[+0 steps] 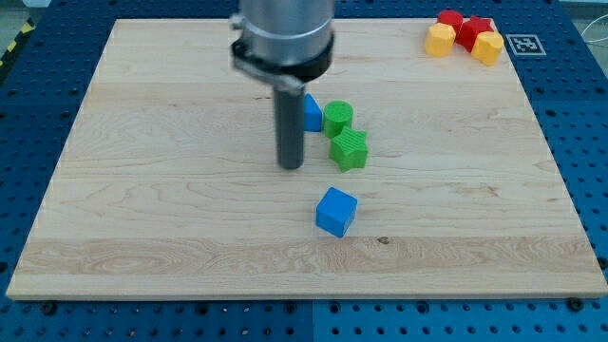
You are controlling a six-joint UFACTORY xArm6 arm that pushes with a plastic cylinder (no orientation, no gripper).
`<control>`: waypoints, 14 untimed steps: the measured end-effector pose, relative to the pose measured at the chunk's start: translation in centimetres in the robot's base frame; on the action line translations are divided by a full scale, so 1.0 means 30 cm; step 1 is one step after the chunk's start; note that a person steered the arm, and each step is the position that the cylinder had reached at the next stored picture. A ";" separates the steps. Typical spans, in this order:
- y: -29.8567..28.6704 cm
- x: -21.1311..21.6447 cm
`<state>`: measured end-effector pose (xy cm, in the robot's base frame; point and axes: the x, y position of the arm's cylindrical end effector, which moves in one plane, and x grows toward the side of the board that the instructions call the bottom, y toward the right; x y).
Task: Move the blue cube to the blue triangle
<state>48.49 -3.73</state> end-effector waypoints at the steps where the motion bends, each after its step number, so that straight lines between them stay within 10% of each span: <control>1: -0.087 0.163; 3: 0.033 0.447; 6: 0.419 0.378; 9: 0.162 0.099; 14: 0.007 0.236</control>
<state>55.56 -3.53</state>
